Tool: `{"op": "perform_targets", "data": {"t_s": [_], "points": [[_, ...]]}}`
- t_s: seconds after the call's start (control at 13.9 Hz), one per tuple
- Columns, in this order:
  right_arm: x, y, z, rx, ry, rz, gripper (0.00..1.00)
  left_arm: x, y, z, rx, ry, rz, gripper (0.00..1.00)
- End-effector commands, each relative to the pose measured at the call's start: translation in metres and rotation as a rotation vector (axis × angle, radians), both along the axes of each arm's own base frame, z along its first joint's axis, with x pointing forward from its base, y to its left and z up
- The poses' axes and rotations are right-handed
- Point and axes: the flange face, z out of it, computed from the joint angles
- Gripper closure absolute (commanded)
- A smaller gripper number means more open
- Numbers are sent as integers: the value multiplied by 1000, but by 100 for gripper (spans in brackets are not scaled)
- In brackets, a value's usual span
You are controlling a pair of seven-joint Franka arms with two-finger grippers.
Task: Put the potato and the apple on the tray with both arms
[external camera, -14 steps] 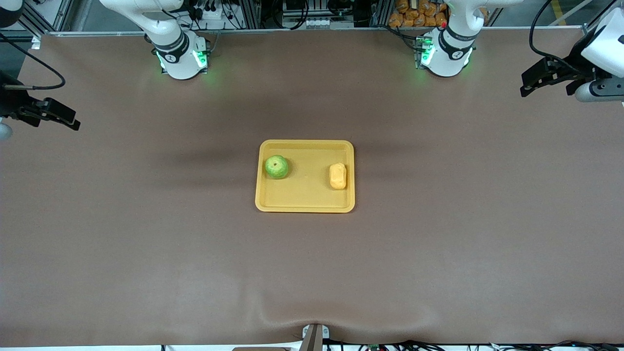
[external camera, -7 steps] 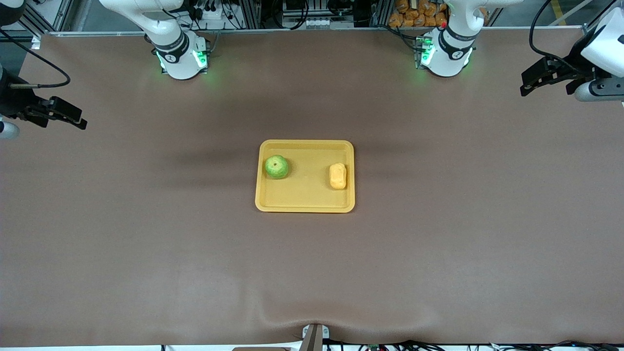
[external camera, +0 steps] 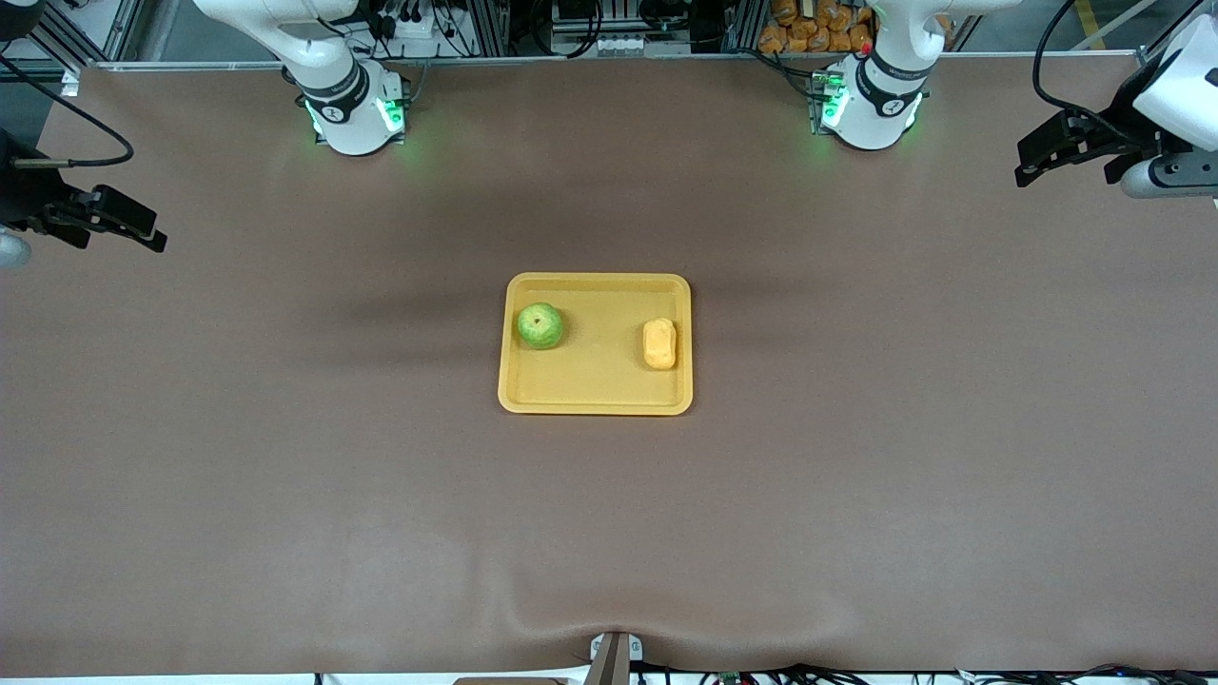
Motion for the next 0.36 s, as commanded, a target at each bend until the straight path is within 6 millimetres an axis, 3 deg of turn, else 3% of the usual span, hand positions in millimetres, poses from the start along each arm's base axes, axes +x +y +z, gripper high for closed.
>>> {"op": "perform_targets", "data": {"t_s": [0.0, 0.29], "points": [[-2, 1, 10, 17, -9, 5, 0, -2, 1, 5, -32, 6, -13, 0], [-2, -2, 10, 18, -9, 16, 0, 0, 1, 9, -33, -3, -10, 0]]}}
